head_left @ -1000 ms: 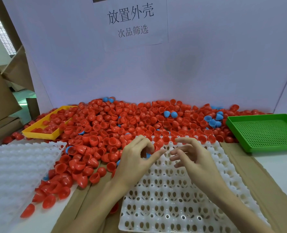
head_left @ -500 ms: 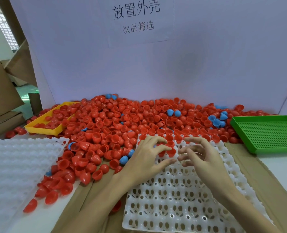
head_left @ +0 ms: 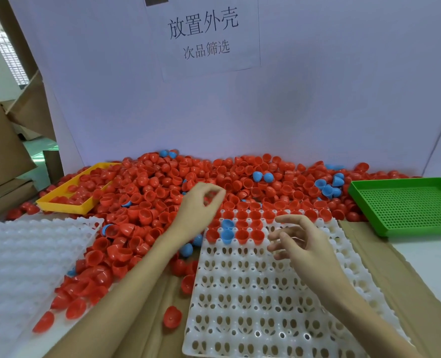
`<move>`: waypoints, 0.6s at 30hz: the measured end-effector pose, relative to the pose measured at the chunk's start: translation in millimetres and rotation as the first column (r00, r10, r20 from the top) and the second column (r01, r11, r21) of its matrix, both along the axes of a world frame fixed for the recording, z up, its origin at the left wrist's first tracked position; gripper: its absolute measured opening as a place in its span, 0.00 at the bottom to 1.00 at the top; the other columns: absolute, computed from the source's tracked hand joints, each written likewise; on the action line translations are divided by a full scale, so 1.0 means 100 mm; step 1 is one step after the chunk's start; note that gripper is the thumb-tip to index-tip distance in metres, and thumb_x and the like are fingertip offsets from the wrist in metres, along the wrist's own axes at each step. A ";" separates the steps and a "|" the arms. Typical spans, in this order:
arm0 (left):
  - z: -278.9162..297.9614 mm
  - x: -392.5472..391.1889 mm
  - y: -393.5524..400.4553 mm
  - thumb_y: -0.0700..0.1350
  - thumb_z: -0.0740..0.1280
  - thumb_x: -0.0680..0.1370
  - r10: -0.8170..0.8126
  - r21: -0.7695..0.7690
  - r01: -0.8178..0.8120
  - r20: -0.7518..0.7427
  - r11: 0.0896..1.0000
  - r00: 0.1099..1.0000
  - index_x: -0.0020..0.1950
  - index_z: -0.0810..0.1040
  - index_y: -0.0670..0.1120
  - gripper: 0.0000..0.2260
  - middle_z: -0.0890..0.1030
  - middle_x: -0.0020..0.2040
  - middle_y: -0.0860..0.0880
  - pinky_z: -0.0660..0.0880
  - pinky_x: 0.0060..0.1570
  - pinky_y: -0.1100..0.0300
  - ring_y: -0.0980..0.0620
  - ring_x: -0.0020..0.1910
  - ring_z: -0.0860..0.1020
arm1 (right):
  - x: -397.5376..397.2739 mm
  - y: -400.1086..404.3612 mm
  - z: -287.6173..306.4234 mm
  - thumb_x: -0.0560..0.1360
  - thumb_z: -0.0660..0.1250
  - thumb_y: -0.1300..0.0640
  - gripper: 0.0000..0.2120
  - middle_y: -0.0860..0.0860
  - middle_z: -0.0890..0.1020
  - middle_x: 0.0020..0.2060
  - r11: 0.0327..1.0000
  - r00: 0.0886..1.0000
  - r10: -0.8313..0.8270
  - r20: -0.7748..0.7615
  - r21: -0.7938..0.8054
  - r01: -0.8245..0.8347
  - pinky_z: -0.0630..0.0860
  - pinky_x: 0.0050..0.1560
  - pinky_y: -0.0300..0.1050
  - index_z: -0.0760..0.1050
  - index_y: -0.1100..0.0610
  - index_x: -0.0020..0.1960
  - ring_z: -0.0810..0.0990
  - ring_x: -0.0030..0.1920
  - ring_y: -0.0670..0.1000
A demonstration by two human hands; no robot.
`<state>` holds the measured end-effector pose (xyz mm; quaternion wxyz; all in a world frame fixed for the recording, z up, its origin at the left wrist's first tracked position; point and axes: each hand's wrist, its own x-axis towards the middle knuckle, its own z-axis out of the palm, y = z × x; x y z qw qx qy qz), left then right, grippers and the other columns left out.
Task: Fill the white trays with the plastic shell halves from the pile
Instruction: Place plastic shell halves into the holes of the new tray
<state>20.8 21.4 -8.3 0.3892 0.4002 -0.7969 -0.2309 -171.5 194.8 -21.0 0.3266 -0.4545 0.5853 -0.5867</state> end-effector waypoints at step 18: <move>-0.11 0.12 -0.54 0.41 0.60 0.86 0.278 -0.492 -0.037 0.427 0.870 0.860 0.63 0.84 0.44 0.13 0.80 0.68 0.50 0.62 0.67 0.50 0.49 0.67 0.75 | 0.00 0.00 0.00 0.83 0.63 0.66 0.12 0.52 0.86 0.45 1.000 1.000 0.007 -0.020 0.007 -0.007 0.84 0.43 0.42 0.77 0.51 0.59 0.88 0.43 0.50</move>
